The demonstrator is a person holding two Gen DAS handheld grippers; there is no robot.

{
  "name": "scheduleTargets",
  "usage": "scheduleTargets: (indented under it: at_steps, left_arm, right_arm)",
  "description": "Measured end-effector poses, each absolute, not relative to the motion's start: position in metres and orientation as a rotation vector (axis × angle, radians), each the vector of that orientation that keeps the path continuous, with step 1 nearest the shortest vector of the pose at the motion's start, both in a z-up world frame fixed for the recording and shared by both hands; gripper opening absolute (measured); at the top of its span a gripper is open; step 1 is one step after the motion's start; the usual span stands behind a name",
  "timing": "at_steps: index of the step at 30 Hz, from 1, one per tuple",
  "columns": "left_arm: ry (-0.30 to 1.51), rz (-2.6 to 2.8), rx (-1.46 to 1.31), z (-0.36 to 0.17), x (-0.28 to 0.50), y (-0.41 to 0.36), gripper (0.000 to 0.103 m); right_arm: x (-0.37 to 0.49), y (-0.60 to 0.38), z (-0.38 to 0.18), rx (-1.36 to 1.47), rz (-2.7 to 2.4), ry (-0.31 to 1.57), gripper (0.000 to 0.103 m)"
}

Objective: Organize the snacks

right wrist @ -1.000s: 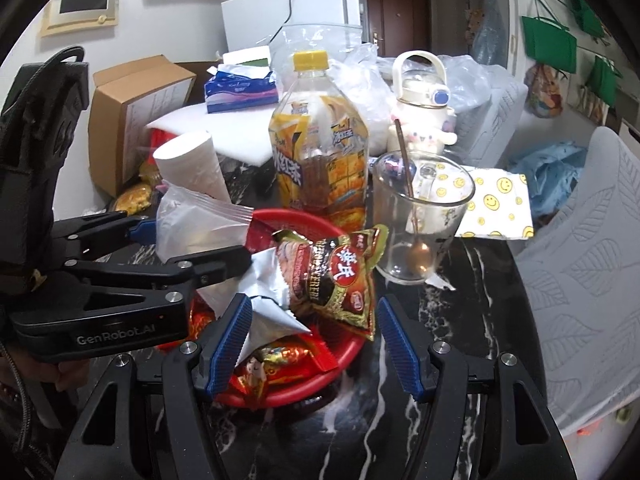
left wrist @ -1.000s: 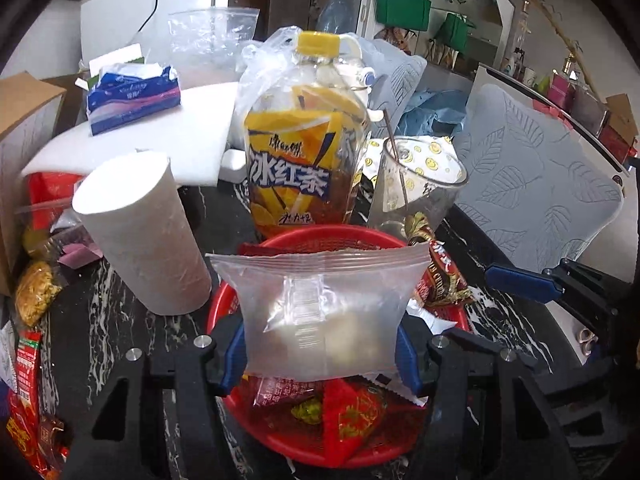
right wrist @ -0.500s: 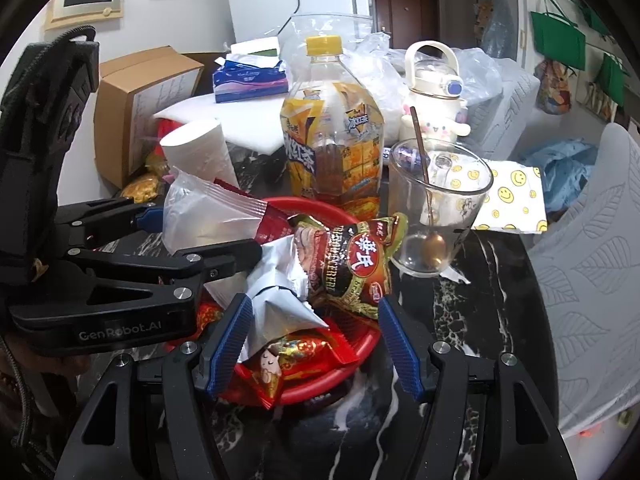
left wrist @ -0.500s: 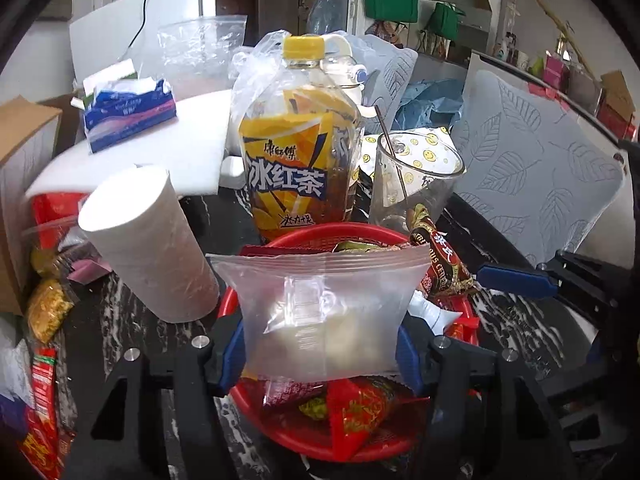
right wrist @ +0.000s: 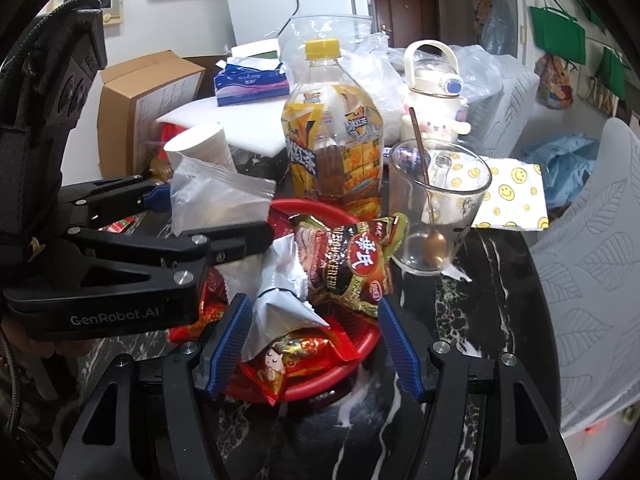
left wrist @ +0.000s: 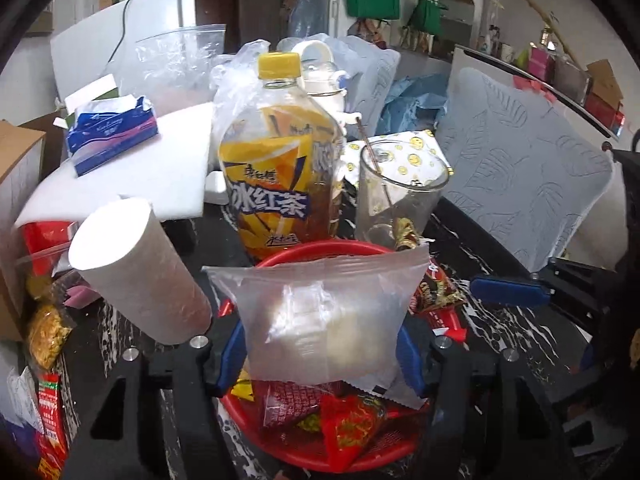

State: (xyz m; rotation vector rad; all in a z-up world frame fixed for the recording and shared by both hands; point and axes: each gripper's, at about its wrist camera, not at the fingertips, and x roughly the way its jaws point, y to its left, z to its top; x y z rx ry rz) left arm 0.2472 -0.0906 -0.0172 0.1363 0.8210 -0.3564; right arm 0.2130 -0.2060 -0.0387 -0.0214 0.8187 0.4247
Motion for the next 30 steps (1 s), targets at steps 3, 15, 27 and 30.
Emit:
scheduleTargets:
  at_steps: [3, 15, 27, 30]
  left_arm:
    - [0.806, -0.337, 0.132, -0.016, 0.245, -0.089, 0.103]
    - [0.78, -0.298, 0.114, -0.008, 0.233, -0.08, 0.103]
    - [0.695, -0.27, 0.099, 0.021, 0.193, -0.069, 0.103]
    - [0.666, -0.262, 0.094, 0.031, 0.18, -0.066, 0.103]
  right_arm:
    - [0.212, -0.207, -0.037, -0.018, 0.423, 0.813, 0.066]
    - [0.208, -0.206, -0.031, -0.017, 0.422, 0.803, 0.066]
    - [0.184, -0.203, -0.011, -0.019, 0.398, 0.762, 0.066]
    - [0.175, -0.202, -0.002, -0.022, 0.393, 0.741, 0.066]
